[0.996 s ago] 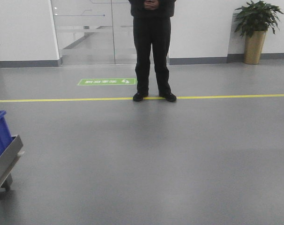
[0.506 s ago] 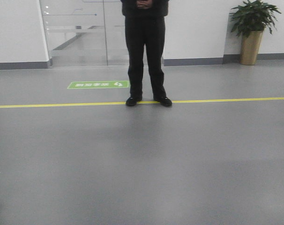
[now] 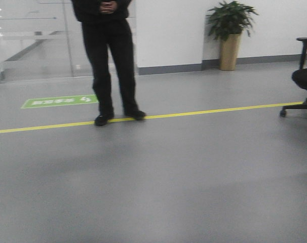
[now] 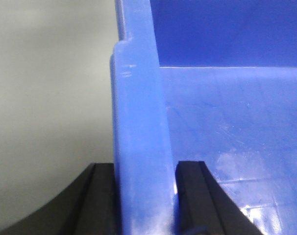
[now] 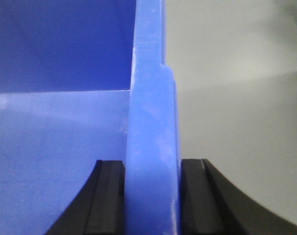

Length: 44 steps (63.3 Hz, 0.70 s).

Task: Move blue bin to conveyor side
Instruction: 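Hold the blue bin with both grippers while driving to the grey conveyor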

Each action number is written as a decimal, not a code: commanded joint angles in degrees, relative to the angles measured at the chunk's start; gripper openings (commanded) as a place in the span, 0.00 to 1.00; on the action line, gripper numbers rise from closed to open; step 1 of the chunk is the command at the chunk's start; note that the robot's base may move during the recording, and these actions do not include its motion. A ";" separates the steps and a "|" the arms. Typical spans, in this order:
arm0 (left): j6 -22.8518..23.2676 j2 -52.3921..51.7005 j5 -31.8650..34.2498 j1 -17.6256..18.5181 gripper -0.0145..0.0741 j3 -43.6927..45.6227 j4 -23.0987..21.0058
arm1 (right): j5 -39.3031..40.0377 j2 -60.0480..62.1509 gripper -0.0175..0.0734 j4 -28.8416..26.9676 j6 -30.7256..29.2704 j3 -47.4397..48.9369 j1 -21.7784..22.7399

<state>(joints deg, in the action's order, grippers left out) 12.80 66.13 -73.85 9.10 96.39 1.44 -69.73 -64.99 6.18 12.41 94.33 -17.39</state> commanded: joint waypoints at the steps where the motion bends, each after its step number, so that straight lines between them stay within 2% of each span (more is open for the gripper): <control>1: -0.74 -1.22 4.55 0.33 0.14 0.79 0.34 | 6.34 1.16 0.10 2.94 -0.30 0.94 0.26; 44: -0.74 -1.22 4.55 0.33 0.14 0.79 0.45 | 8.53 1.16 0.10 2.94 -0.30 0.94 0.26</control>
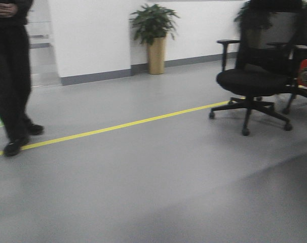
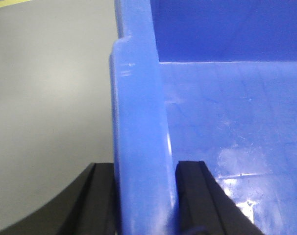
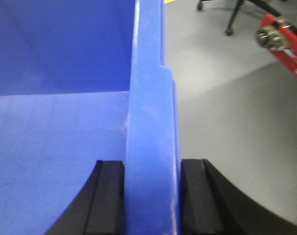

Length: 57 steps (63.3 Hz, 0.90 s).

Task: Move blue bin to conveyor side
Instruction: 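Hold the blue bin with both grippers while driving to the grey conveyor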

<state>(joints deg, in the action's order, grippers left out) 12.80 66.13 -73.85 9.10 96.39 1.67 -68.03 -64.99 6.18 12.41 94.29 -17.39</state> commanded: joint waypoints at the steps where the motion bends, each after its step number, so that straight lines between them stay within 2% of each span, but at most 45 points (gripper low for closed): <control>1: -0.74 -1.22 4.55 0.33 0.14 0.79 0.22 | 6.84 1.16 0.10 2.94 -0.30 0.98 0.26; 57: -0.74 -1.22 4.55 0.33 0.14 0.79 0.34 | 6.84 1.16 0.10 2.94 -0.30 0.98 0.26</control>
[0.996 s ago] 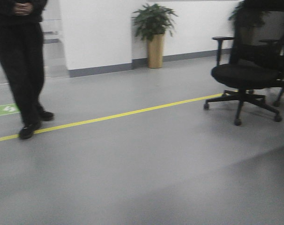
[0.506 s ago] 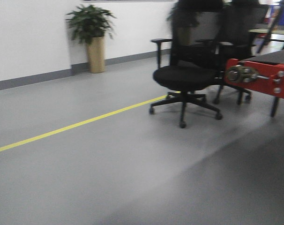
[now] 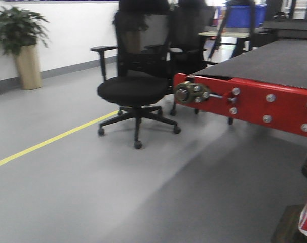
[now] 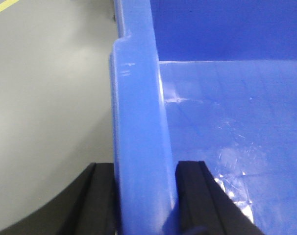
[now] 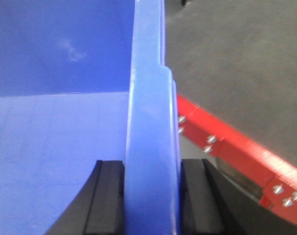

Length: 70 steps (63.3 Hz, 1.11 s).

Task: Move blue bin to conveyor side
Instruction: 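Hold the blue bin with both grippers while driving to the grey conveyor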

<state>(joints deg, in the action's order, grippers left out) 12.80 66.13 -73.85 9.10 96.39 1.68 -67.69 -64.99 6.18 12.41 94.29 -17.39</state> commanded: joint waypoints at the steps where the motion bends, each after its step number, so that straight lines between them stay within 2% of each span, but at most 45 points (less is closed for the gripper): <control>1: -0.74 -1.22 4.55 0.33 0.14 0.79 0.33 | 6.50 1.16 0.10 2.94 -0.30 0.98 0.26; 70: -0.74 -1.22 4.55 0.33 0.14 0.79 0.33 | 6.50 1.16 0.10 2.94 -0.30 0.98 0.26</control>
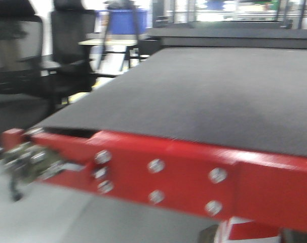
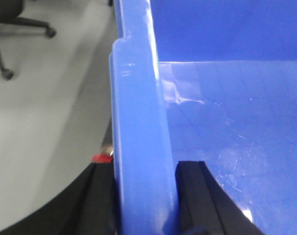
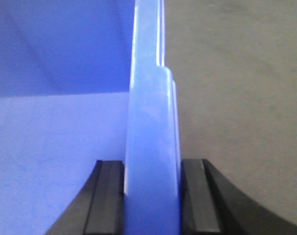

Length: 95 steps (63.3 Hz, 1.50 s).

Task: Move blue bin to conveyor side
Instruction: 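Hold the blue bin with both grippers while driving to the grey conveyor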

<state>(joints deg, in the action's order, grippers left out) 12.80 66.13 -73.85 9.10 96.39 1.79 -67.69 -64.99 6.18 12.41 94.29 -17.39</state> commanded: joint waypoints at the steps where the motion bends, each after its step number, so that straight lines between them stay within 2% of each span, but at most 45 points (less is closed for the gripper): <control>1: -0.74 -1.22 4.55 0.33 0.14 0.79 0.22 | 6.50 1.16 0.10 2.94 -0.30 0.98 0.26; 95: -0.74 -1.12 4.55 0.33 0.14 0.79 0.22 | 6.50 1.16 0.10 2.94 -0.30 0.98 0.26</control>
<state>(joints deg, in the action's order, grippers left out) 12.80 66.13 -73.85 9.10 96.39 1.68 -67.69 -64.99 6.18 12.52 94.29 -17.39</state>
